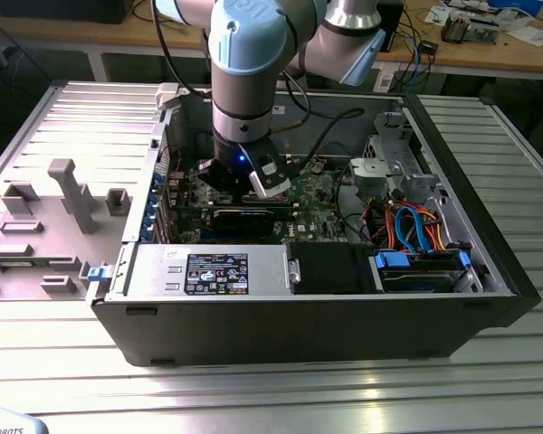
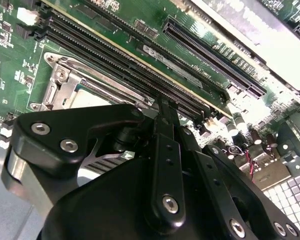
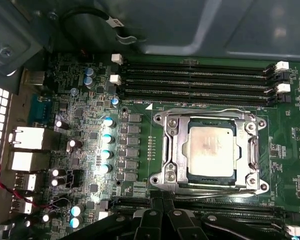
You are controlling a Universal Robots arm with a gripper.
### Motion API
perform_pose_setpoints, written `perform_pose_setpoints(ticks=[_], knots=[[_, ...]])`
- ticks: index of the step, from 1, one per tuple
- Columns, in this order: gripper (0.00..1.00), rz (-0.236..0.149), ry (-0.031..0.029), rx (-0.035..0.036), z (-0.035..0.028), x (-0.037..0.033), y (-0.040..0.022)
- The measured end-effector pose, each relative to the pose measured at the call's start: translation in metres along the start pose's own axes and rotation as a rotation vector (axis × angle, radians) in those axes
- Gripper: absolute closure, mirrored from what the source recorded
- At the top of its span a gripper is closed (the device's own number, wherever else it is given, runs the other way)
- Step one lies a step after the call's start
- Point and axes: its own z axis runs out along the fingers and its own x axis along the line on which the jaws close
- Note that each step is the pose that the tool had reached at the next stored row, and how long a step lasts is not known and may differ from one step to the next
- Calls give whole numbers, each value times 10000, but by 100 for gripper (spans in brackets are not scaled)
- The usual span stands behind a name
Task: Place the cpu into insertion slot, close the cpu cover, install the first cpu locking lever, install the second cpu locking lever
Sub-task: 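Install the second cpu locking lever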
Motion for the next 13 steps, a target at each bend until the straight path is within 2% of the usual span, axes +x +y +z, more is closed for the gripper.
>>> perform_pose_setpoints(ticks=[3, 8, 13], knots=[[89, -2, -3, -77, 14, 0, 2], [89, -6, -7, -153, 38, -1, 5], [89, -12, -19, -337, 75, 1, 7]])
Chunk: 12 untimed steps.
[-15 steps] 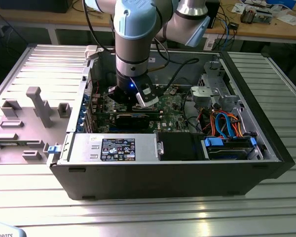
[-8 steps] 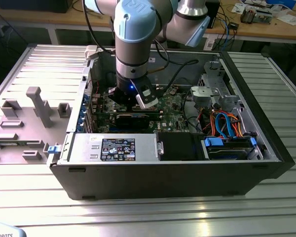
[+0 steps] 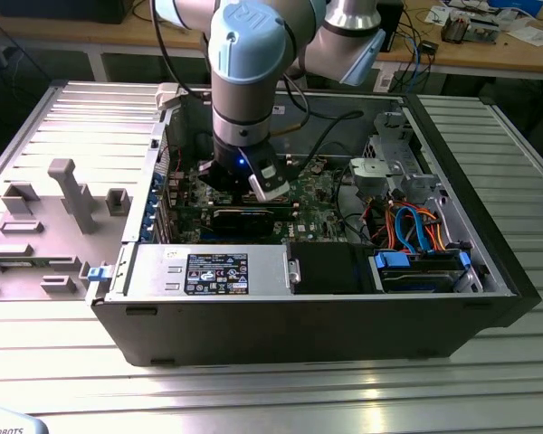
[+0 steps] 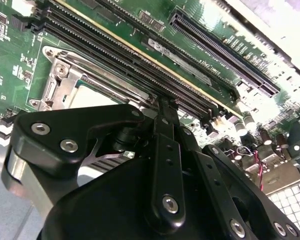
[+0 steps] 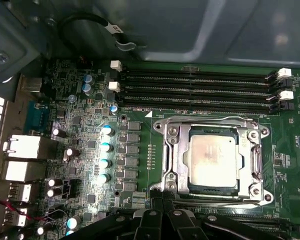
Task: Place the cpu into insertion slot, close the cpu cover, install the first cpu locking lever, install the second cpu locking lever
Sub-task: 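Install the second cpu locking lever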
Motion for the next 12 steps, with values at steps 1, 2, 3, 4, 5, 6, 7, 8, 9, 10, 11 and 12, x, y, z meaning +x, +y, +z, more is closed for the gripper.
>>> perform_pose_setpoints(ticks=[1, 2, 3, 4, 5, 6, 7, 8, 9, 10, 11, 12], knots=[[89, -1, 0, -17, 3, 0, 0], [89, -2, 1, -27, 5, 1, 0], [89, -1, 1, -33, 6, 3, 1], [89, 0, 0, -38, 8, 8, 3], [89, -1, 0, -39, 10, 14, 5], [89, -1, -2, -42, 15, 28, 12], [89, 0, -1, -50, 24, 34, 22], [89, 0, -1, -54, 29, 34, 25], [89, -1, 0, -56, 33, 35, 29], [89, -2, 0, -57, 35, 37, 30], [89, -4, 2, -45, 36, 37, 31], [89, -4, 3, -6, 35, 37, 31]])
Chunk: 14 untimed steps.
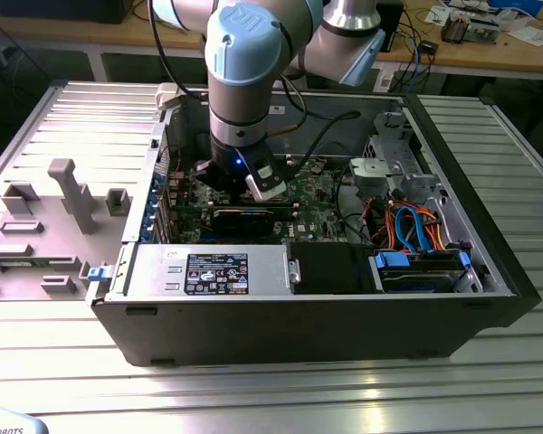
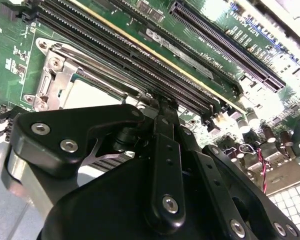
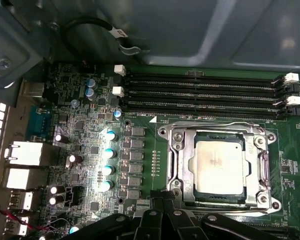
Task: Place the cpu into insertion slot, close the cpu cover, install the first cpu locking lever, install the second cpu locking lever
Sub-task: 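Install the second cpu locking lever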
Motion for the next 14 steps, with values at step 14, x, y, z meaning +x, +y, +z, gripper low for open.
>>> perform_pose_setpoints(ticks=[14], knots=[[89, 1, 0, 41, -250, 15, 55]])
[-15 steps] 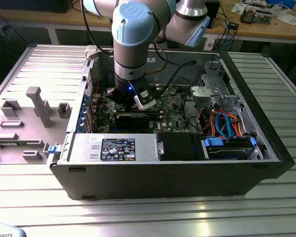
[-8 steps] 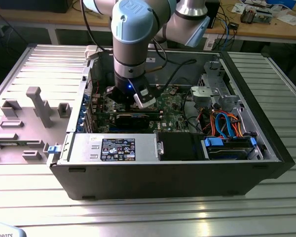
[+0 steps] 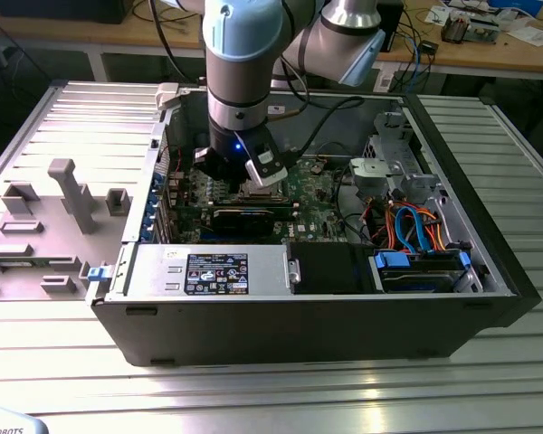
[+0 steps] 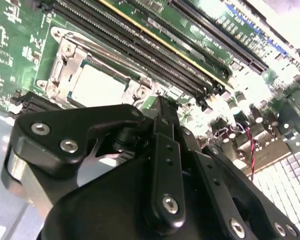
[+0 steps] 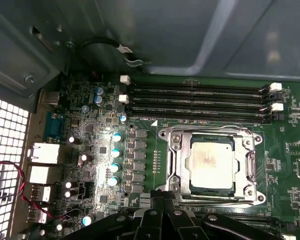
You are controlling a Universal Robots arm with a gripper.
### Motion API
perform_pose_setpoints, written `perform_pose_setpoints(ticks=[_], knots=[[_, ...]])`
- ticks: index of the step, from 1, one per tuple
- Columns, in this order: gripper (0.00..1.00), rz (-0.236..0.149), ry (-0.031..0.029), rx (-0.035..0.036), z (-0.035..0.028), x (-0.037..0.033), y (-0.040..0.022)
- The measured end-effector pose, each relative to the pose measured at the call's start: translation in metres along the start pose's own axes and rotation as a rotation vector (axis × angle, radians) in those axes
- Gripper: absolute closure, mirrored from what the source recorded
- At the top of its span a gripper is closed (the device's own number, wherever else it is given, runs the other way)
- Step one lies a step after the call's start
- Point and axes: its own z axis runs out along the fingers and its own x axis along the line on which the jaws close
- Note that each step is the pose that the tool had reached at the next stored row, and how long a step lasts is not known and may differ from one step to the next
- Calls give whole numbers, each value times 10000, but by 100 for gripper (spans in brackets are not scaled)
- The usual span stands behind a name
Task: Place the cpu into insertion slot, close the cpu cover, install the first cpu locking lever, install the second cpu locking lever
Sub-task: 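Install the second cpu locking lever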
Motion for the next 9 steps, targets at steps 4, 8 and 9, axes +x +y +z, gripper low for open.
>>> perform_pose_setpoints(ticks=[4, 8, 9], knots=[[89, 0, 1, -1, -1, 0, 0], [89, -1, -1, -23, -1, 0, 0], [89, -1, -1, -23, -1, 0, 0]])
